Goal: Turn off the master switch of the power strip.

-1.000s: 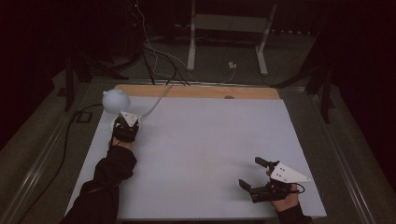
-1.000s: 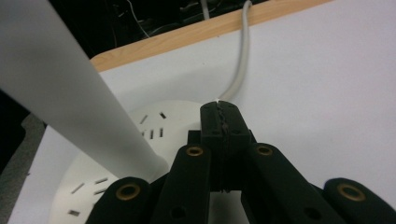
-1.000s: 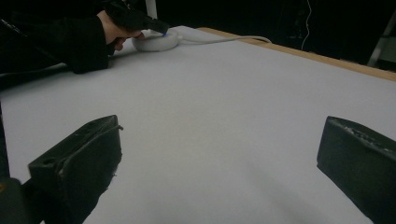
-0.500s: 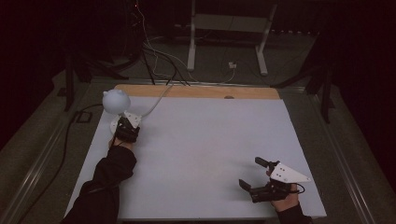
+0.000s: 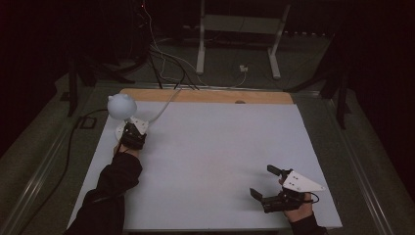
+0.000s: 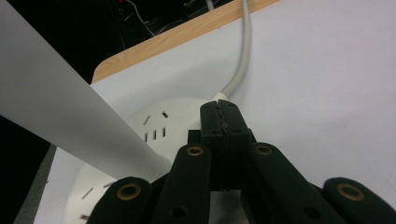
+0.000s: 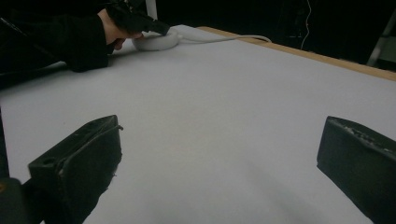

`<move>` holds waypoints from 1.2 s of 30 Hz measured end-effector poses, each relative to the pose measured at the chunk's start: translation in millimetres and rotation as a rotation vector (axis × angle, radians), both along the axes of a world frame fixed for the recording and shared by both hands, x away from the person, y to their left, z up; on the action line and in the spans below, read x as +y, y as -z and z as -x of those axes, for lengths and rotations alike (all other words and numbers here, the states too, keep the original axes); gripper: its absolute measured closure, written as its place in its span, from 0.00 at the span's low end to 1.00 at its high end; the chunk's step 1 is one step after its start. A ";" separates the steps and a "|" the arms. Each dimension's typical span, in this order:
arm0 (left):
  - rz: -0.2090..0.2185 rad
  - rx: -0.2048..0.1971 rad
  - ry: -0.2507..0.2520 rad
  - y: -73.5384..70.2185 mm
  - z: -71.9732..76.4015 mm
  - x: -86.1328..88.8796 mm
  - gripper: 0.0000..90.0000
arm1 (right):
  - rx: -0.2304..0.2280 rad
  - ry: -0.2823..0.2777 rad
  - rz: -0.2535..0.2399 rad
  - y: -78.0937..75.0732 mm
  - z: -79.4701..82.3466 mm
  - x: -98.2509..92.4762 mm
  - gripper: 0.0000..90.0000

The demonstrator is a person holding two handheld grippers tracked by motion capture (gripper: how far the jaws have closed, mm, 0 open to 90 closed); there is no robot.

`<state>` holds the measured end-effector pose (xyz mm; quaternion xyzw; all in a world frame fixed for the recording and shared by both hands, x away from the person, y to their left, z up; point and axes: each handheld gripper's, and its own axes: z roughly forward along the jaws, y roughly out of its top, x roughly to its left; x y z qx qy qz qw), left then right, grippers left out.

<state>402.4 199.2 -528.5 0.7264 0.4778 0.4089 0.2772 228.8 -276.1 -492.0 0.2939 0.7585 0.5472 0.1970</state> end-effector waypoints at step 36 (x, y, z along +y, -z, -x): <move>-0.101 0.097 0.039 -9.2 -8.0 -5.6 1.00 | 0.002 -0.001 0.003 0.5 -0.2 1.6 0.00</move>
